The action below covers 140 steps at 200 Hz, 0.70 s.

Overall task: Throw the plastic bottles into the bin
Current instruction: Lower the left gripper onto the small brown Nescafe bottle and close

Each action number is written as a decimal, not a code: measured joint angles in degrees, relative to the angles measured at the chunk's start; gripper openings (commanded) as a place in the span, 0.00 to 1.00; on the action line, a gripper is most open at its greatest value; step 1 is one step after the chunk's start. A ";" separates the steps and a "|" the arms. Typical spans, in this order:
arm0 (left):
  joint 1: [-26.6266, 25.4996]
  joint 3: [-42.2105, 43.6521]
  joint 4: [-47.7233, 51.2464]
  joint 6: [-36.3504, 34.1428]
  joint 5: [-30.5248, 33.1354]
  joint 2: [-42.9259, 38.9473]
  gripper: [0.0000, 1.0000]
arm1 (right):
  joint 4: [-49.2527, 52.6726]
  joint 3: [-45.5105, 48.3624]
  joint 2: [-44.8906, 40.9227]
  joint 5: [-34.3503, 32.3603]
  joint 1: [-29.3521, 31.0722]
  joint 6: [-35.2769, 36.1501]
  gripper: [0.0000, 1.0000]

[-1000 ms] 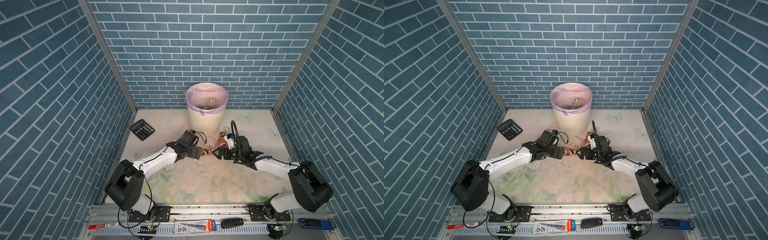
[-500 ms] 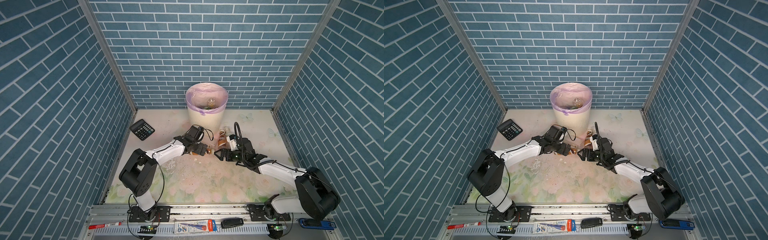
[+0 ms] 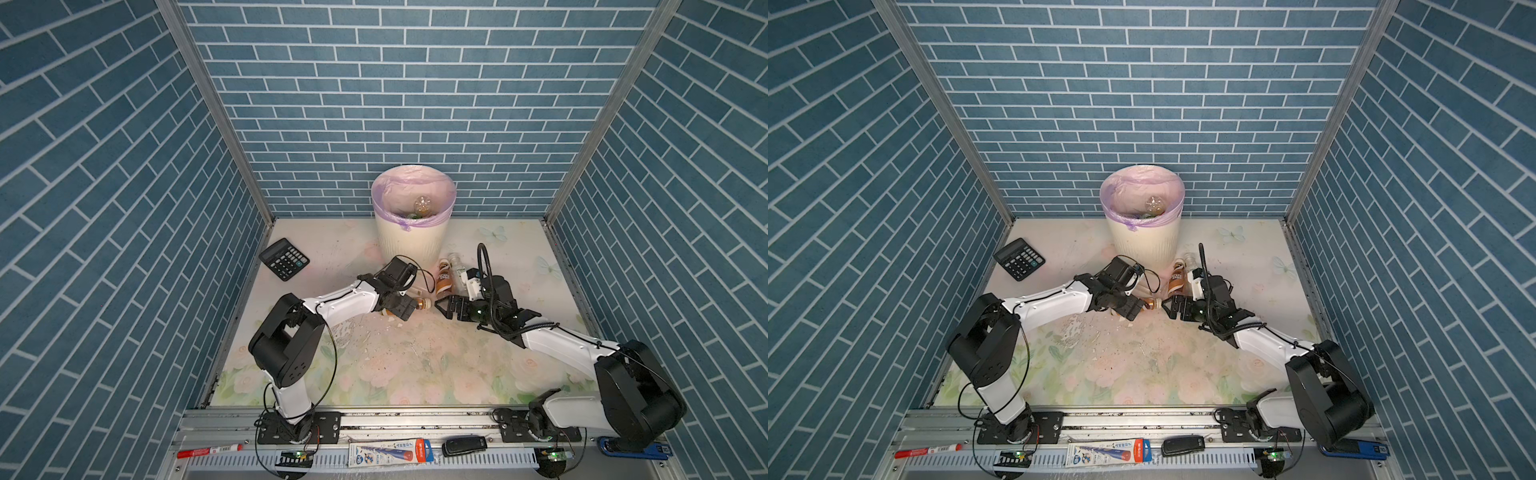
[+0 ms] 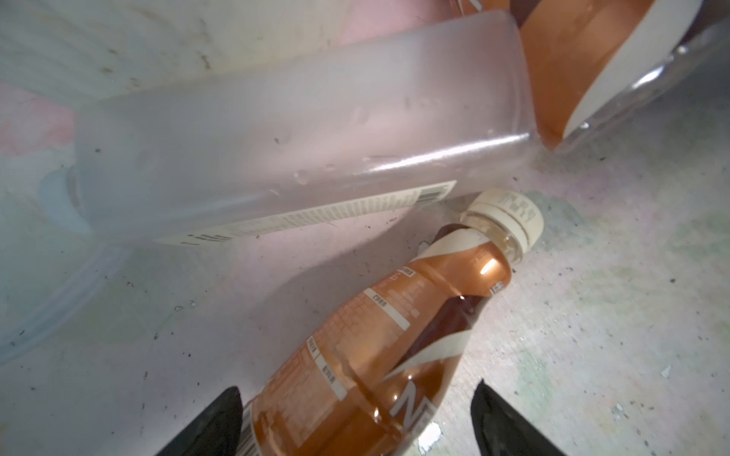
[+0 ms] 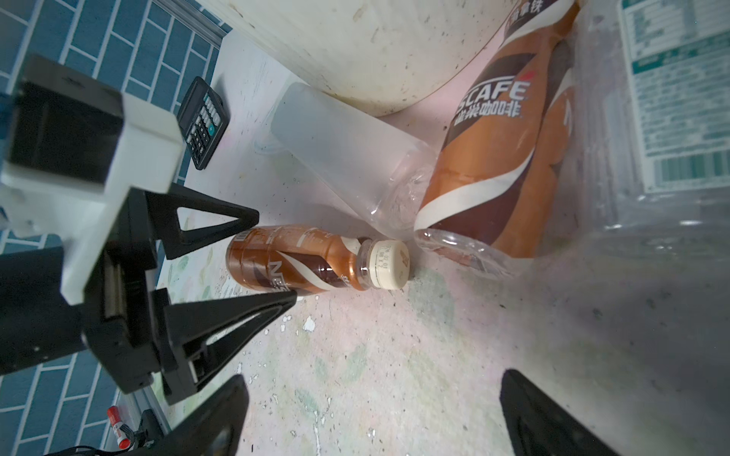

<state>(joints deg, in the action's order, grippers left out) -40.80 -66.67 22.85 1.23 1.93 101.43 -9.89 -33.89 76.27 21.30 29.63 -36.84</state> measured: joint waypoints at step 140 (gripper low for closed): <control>-3.67 -0.50 4.52 -2.56 0.11 4.79 0.73 | -0.87 1.88 -0.48 3.93 -5.03 -1.77 0.99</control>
<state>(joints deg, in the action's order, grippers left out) -44.47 -67.18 27.38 -1.32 2.04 106.21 -10.76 -32.01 75.79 25.23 24.60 -38.61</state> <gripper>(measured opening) 0.747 0.993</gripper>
